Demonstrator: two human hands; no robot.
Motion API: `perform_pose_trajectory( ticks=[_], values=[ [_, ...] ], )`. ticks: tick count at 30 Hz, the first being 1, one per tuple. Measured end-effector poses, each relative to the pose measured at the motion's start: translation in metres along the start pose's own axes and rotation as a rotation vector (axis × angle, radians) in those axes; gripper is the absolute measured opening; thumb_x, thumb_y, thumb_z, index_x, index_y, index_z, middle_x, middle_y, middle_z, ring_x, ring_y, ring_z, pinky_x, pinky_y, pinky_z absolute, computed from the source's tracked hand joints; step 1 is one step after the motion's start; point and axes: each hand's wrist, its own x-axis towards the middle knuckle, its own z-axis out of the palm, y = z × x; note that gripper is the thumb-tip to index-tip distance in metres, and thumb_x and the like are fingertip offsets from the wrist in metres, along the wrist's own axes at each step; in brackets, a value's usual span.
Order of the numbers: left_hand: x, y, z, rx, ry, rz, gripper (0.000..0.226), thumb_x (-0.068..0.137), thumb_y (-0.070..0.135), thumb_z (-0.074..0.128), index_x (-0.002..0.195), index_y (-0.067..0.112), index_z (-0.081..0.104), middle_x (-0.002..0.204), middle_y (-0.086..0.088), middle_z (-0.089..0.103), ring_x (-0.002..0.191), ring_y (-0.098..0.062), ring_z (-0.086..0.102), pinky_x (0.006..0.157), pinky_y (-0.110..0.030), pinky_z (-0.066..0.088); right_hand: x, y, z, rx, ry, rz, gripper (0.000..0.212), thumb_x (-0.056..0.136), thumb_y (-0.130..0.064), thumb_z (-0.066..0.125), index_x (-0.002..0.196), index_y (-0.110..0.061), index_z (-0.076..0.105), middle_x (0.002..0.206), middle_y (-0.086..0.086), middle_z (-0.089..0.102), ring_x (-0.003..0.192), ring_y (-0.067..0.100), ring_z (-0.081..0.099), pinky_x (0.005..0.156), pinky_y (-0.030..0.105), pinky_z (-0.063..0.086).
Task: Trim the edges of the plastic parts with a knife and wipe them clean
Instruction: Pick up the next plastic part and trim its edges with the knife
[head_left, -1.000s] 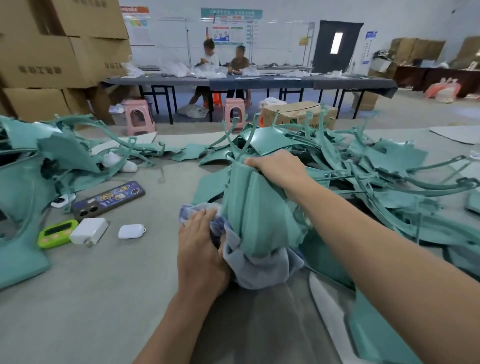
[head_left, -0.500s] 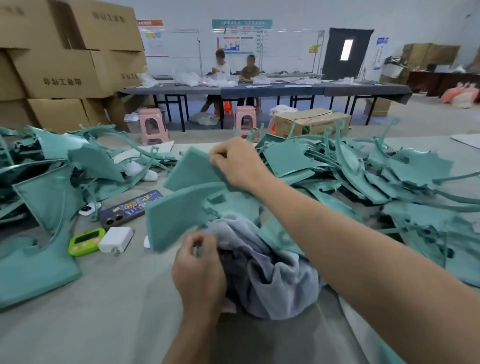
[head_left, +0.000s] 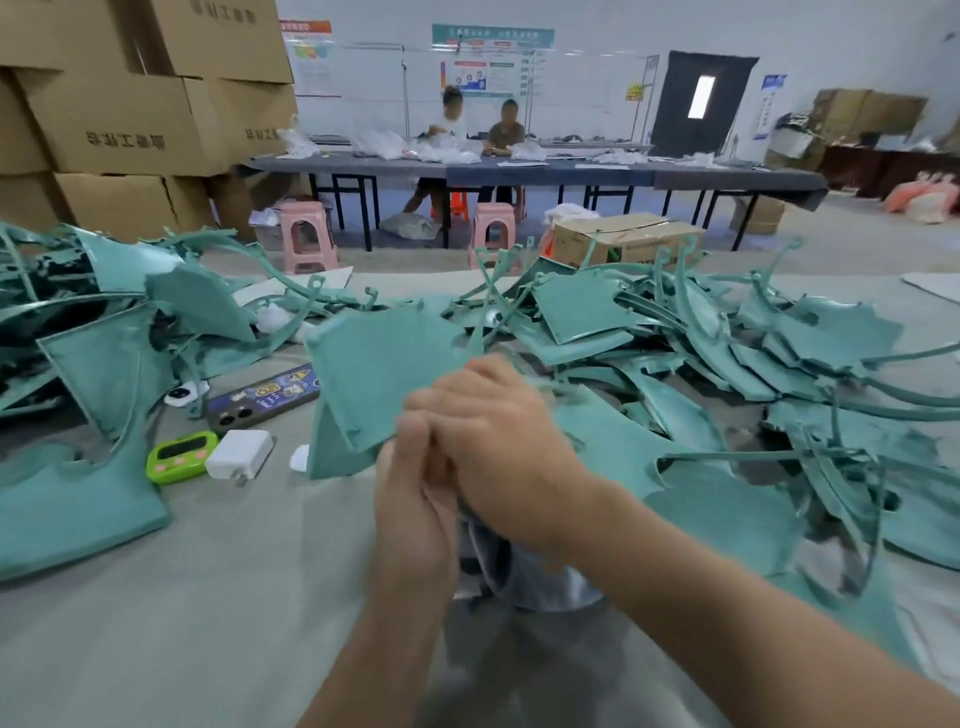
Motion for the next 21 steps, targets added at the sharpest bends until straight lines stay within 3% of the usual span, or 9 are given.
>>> perform_pose_trajectory(
  ticks=[2, 5, 8, 11, 12, 14, 16, 18, 21],
  values=[
    [0.002, 0.004, 0.001, 0.06, 0.208, 0.014, 0.029, 0.097, 0.029, 0.061, 0.077, 0.013, 0.075, 0.076, 0.001, 0.073, 0.072, -0.01, 0.069, 0.06, -0.022, 0.056, -0.017, -0.006, -0.001, 0.095, -0.026, 0.107, 0.017, 0.088, -0.005, 0.068, 0.101, -0.01, 0.078, 0.112, 0.0, 0.076, 0.104, 0.022, 0.066, 0.096, 0.033, 0.045],
    [0.02, 0.023, -0.016, 0.086, 0.442, 0.064, 0.016, 0.104, 0.018, 0.052, 0.105, 0.013, 0.067, 0.088, -0.004, 0.079, 0.079, -0.017, 0.076, 0.067, -0.029, 0.061, -0.049, -0.002, -0.018, 0.093, 0.116, 0.297, 0.035, 0.087, -0.02, 0.072, 0.122, -0.014, 0.073, 0.13, -0.001, 0.07, 0.123, 0.016, 0.059, 0.108, 0.031, 0.041],
    [0.037, 0.049, -0.046, -0.077, 0.472, 0.015, 0.011, 0.1, 0.015, 0.052, 0.102, 0.019, 0.063, 0.077, 0.005, 0.077, 0.071, -0.008, 0.074, 0.06, -0.023, 0.058, -0.082, -0.013, -0.018, -0.025, -0.28, 0.297, 0.063, 0.082, -0.059, 0.061, 0.138, -0.031, 0.055, 0.149, -0.007, 0.054, 0.14, 0.015, 0.042, 0.114, 0.035, 0.033],
    [0.046, 0.063, -0.067, -0.134, 0.444, -0.079, 0.006, 0.086, 0.013, 0.053, 0.083, 0.019, 0.052, 0.054, 0.007, 0.057, 0.039, -0.003, 0.043, 0.041, -0.016, 0.035, -0.102, 0.0, -0.006, -0.19, -0.612, 0.369, 0.059, 0.088, -0.048, 0.058, 0.141, -0.025, 0.049, 0.161, 0.003, 0.039, 0.147, 0.026, 0.035, 0.11, 0.04, 0.039],
    [0.048, 0.064, -0.073, -0.135, 0.461, -0.099, 0.014, 0.093, 0.013, 0.048, 0.08, 0.018, 0.049, 0.051, 0.007, 0.052, 0.037, -0.004, 0.036, 0.04, -0.016, 0.029, -0.1, 0.015, -0.006, -0.147, -0.562, 0.459, 0.043, 0.09, -0.039, 0.059, 0.128, -0.02, 0.057, 0.15, 0.006, 0.05, 0.138, 0.027, 0.045, 0.099, 0.035, 0.045],
    [0.05, 0.065, -0.081, -0.148, 0.49, -0.105, 0.026, 0.102, 0.016, 0.04, 0.078, 0.017, 0.046, 0.05, 0.007, 0.049, 0.036, -0.003, 0.032, 0.041, -0.015, 0.026, -0.089, 0.052, -0.011, -0.071, -0.347, 0.665, 0.01, 0.093, -0.027, 0.057, 0.091, -0.017, 0.058, 0.095, 0.0, 0.063, 0.093, 0.027, 0.061, 0.069, 0.031, 0.04],
    [0.049, 0.065, -0.083, -0.17, 0.467, -0.09, 0.023, 0.099, 0.012, 0.043, 0.077, 0.019, 0.045, 0.05, 0.008, 0.043, 0.035, -0.004, 0.03, 0.041, -0.016, 0.024, -0.075, 0.089, -0.016, -0.128, -0.166, 0.872, 0.019, 0.095, -0.023, 0.054, 0.077, -0.021, 0.049, 0.066, -0.009, 0.048, 0.061, 0.017, 0.049, 0.061, 0.032, 0.031],
    [0.048, 0.065, -0.083, -0.161, 0.437, -0.087, 0.014, 0.079, 0.01, 0.051, 0.075, 0.021, 0.044, 0.05, 0.009, 0.038, 0.035, -0.005, 0.029, 0.04, -0.016, 0.023, -0.067, 0.121, -0.021, -0.187, 0.084, 0.978, 0.02, 0.095, -0.02, 0.053, 0.075, -0.019, 0.051, 0.062, -0.01, 0.045, 0.056, 0.016, 0.042, 0.06, 0.034, 0.027],
    [0.049, 0.073, -0.089, -0.041, 0.405, -0.205, 0.01, 0.064, 0.016, 0.057, 0.07, 0.021, 0.05, 0.05, 0.008, 0.044, 0.039, -0.004, 0.037, 0.041, -0.014, 0.031, -0.062, 0.164, -0.037, -0.24, 0.298, 1.153, 0.019, 0.095, -0.015, 0.05, 0.079, -0.008, 0.059, 0.071, 0.006, 0.056, 0.069, 0.032, 0.051, 0.061, 0.034, 0.03]
  ],
)
